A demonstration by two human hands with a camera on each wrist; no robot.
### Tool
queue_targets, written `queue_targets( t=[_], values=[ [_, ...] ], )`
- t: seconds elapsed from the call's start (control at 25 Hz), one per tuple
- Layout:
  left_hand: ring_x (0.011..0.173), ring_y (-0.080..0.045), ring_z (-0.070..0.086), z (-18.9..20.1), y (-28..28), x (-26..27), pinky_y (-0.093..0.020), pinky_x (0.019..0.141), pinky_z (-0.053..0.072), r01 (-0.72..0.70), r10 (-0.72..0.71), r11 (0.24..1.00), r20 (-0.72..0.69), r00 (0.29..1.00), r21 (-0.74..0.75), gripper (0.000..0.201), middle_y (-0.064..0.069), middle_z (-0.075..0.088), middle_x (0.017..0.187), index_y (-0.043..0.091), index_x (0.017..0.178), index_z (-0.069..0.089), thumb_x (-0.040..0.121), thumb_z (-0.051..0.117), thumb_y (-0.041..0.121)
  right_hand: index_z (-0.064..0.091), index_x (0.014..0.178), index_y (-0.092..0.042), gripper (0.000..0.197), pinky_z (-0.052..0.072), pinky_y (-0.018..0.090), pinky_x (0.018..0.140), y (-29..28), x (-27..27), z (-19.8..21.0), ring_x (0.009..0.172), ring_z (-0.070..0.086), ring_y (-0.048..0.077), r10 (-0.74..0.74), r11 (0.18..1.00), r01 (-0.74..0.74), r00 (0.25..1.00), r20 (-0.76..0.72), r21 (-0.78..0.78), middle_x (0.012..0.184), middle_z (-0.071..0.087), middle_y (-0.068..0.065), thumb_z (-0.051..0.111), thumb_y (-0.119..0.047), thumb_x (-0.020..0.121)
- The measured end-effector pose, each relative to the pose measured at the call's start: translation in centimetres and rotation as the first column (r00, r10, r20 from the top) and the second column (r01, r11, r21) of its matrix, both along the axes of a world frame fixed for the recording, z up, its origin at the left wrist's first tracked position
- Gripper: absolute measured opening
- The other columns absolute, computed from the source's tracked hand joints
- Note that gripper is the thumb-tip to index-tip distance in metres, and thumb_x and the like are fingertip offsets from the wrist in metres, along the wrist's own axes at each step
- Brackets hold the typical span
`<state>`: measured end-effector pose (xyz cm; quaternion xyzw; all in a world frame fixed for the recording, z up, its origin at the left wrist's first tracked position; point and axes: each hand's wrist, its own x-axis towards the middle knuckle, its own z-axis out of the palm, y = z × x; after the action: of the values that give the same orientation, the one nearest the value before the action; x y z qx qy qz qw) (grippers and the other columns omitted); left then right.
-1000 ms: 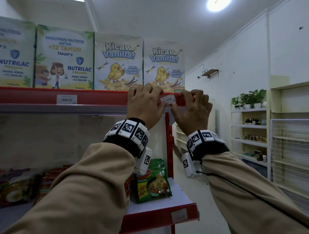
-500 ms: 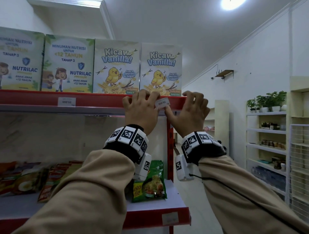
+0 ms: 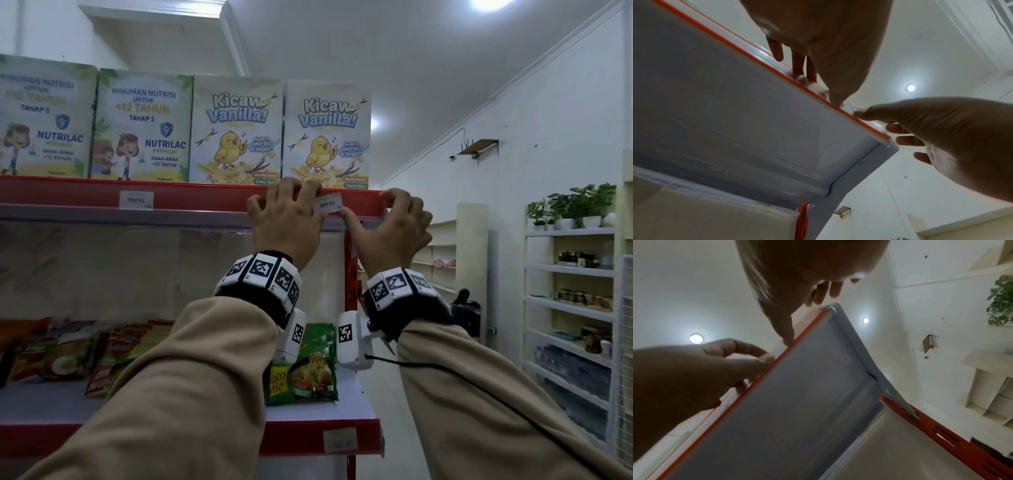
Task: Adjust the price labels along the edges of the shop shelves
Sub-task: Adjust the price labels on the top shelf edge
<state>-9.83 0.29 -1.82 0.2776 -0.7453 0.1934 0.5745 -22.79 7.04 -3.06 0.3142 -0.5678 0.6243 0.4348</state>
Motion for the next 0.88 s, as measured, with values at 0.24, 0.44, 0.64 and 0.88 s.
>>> queue_targets(
  t=[0.24, 0.44, 0.64, 0.88],
  values=[
    [0.116, -0.022, 0.043, 0.2, -0.8, 0.3, -0.045, 0.097, 0.025, -0.021, 0.022, 0.998, 0.016, 1.000, -0.051, 0.041, 0.000, 0.047, 0.124, 0.035, 0.129, 0.042, 0.091, 0.045, 0.050, 0.049, 0.092, -0.024, 0.054, 0.032, 0.040, 0.087, 1.7, -0.1, 3.1, 0.105, 0.034, 0.023, -0.073, 0.925, 0.105, 0.992, -0.102, 0.366, 0.105, 0.049, -0.001, 0.059, -0.066, 0.061],
    [0.116, -0.025, 0.045, 0.9, -1.9, 2.1, -0.041, 0.098, 0.028, 0.111, -0.096, 0.983, 0.103, 0.990, -0.146, 0.040, -0.003, 0.051, 0.124, 0.028, 0.129, 0.052, 0.092, 0.050, 0.044, 0.056, 0.091, -0.022, 0.042, 0.027, 0.040, 0.084, 1.4, 1.9, 3.9, 0.105, 0.039, 0.025, -0.121, 0.868, 0.267, 0.932, -0.342, 0.420, 0.100, 0.053, -0.003, 0.058, -0.058, 0.068],
    [0.108, -0.028, 0.046, 1.8, -2.0, 3.2, -0.038, 0.091, 0.039, 0.171, -0.136, 0.967, 0.187, 0.973, -0.187, 0.032, -0.007, 0.053, 0.116, 0.015, 0.120, 0.056, 0.087, 0.054, 0.016, 0.060, 0.098, -0.012, 0.030, 0.037, 0.030, 0.081, 0.4, 4.3, 5.2, 0.098, 0.049, 0.023, 0.090, 0.842, 0.154, 0.904, -0.417, 0.516, 0.099, 0.059, 0.006, 0.064, -0.033, 0.076],
    [0.102, -0.026, 0.048, 4.5, -2.6, 5.0, -0.039, 0.089, 0.041, 0.071, -0.045, 0.993, 0.250, 0.967, -0.094, 0.033, -0.006, 0.055, 0.107, 0.018, 0.107, 0.057, 0.083, 0.066, 0.039, 0.062, 0.104, -0.018, 0.027, 0.044, 0.033, 0.083, 1.4, 5.1, 5.1, 0.096, 0.054, 0.020, 0.049, 0.813, 0.218, 0.898, -0.437, 0.539, 0.102, 0.061, 0.002, 0.065, -0.029, 0.080]
  ],
)
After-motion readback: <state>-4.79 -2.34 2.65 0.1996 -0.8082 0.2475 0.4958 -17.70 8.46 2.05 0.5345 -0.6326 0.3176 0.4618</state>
